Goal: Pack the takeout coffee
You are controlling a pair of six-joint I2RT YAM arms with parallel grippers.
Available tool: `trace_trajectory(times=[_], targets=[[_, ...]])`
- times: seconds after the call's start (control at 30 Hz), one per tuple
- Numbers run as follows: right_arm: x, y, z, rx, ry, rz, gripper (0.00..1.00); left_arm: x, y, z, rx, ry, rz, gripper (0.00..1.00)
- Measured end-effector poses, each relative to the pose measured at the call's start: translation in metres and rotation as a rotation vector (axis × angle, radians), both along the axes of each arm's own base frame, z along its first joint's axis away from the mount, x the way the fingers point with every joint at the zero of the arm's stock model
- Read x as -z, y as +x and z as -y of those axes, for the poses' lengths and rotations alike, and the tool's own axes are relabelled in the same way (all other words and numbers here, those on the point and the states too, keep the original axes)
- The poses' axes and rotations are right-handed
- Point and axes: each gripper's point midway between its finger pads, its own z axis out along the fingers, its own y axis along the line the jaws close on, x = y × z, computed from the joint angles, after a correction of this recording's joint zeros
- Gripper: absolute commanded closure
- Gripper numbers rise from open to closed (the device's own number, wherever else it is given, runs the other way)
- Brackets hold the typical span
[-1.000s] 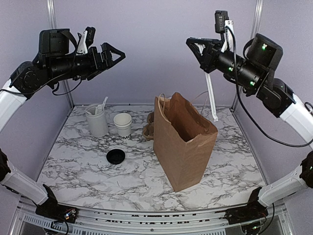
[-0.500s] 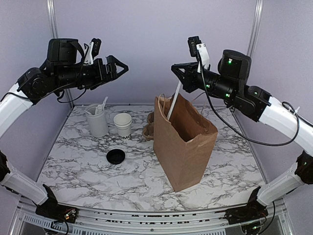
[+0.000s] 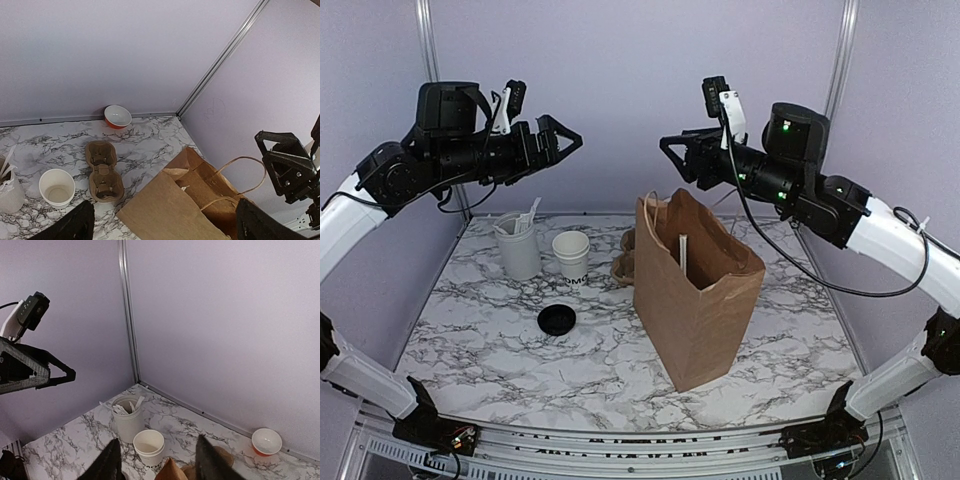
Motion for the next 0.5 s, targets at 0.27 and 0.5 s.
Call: trace_trajectory(times=[0.27,0.5], targets=[[-0.007,0.004,0.008,0.048,-0.006,0.002,0.0,0.014,0.001,-0.004,-0.021,0.018,-0.011,0.01],[-0.024,0.021,0.044,0.163,0.002,0.013,0.0,0.033,0.005,-0.018,-0.081,0.056,-0.02,0.01]])
